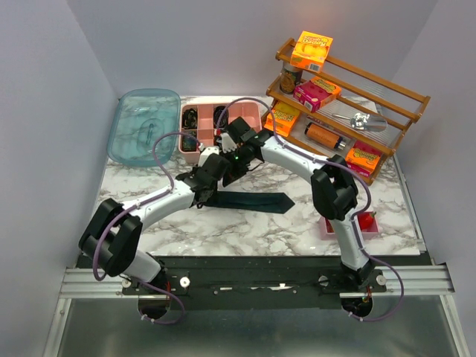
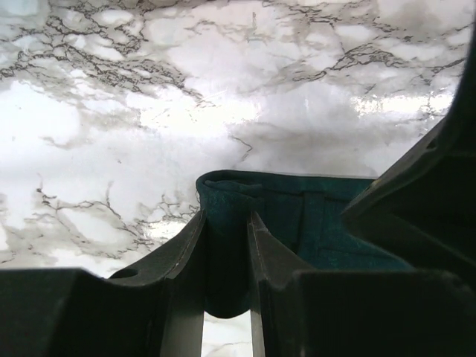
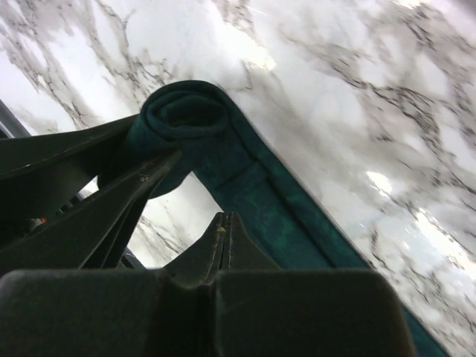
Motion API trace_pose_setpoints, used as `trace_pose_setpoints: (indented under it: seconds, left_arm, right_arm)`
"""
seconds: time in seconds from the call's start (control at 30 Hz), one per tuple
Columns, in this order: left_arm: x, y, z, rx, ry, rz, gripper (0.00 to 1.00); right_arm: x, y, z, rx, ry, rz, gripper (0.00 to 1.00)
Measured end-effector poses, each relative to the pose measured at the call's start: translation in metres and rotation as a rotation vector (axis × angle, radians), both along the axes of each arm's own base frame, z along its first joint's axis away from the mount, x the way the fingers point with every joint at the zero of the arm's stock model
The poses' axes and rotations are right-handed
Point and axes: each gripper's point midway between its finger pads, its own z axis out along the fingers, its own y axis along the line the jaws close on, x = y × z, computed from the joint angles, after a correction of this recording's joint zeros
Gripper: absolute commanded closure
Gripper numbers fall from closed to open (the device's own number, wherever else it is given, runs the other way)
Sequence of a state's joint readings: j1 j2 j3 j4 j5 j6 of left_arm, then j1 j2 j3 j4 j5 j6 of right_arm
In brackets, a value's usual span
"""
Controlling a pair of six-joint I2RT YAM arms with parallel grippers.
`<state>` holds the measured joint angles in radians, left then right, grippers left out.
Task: Roll the ties
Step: Roll the tie at the center of the board.
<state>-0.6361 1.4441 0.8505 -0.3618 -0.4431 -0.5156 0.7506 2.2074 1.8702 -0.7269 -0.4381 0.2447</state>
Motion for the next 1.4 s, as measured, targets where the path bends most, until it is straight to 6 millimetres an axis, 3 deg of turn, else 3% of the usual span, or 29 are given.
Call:
trace_pose_setpoints:
  seconds: [0.3, 0.5, 0.6, 0.9, 1.03, 1.4]
  left_arm:
    - [0.001, -0.023, -0.010, 0.151, 0.029, -0.057, 0.81]
    - [-0.002, -0.035, -0.013, 0.183, 0.034, -0.088, 0.71]
    - [-0.003, -0.038, -0.013, 0.179, 0.034, -0.092, 0.61]
    - [-0.006, -0.049, -0.016, 0.109, 0.047, -0.088, 0.55]
    - [-0.009, -0.053, -0.017, 0.056, 0.046, -0.087, 0.46]
    - [-0.018, -0.067, -0.016, -0.085, 0.032, -0.083, 0.44]
  right_arm:
    - [0.010, -0.035, -0.022, -0.060, 0.039, -0.068, 0.99]
    - [0.007, -0.039, -0.027, -0.073, 0.047, -0.071, 0.99]
    - [0.008, -0.038, -0.027, -0.070, 0.044, -0.071, 0.99]
    - [0.007, -0.042, -0.033, -0.079, 0.054, -0.078, 0.99]
    - [0.008, -0.046, -0.035, -0.082, 0.057, -0.086, 0.98]
    - [0.010, -0.060, -0.029, -0.084, 0.055, -0.120, 0.99]
